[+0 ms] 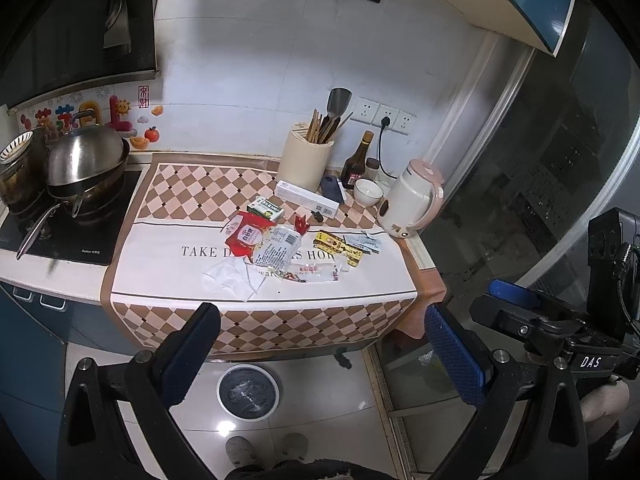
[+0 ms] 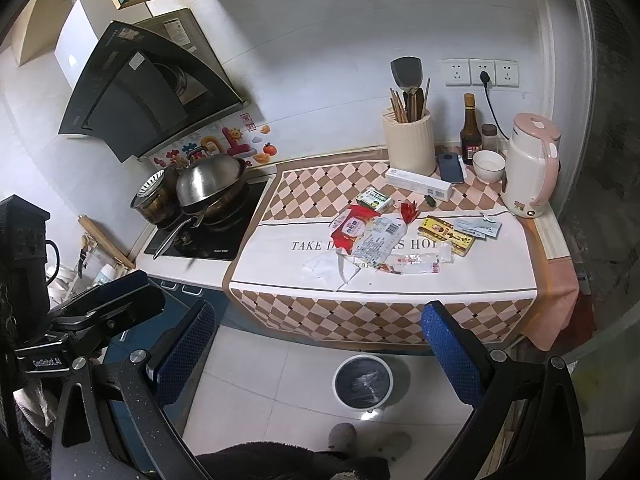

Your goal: Collect trash

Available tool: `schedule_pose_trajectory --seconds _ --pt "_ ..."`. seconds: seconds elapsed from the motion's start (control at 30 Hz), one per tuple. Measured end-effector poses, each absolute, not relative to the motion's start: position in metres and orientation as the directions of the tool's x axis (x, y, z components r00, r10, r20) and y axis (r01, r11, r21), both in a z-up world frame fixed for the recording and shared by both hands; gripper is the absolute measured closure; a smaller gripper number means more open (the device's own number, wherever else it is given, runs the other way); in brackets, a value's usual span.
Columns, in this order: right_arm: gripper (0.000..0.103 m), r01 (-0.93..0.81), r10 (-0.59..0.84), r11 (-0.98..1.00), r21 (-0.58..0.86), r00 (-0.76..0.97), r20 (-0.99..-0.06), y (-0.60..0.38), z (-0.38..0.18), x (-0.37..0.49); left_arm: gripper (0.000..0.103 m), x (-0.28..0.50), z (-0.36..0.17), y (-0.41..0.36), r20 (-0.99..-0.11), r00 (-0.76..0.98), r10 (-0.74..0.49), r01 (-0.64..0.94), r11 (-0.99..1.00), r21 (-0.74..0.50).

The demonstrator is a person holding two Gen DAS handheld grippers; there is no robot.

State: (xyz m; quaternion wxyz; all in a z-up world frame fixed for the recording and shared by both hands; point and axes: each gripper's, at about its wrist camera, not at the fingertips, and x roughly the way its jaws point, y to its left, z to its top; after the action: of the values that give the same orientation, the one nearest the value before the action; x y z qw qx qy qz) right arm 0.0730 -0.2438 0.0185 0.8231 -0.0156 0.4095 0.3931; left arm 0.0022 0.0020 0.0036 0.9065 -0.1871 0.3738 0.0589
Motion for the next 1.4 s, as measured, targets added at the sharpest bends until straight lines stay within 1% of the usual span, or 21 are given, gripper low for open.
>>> schedule_pose_trajectory --seconds 1.4 --pt "0.000 -0.662 0.644 0.682 0.310 0.343 -0.684 -0.249 0.017 0.075 0.000 0.005 0.005 -0.005 -0.691 0.721 -0.056 -0.229 0.922 -0.314"
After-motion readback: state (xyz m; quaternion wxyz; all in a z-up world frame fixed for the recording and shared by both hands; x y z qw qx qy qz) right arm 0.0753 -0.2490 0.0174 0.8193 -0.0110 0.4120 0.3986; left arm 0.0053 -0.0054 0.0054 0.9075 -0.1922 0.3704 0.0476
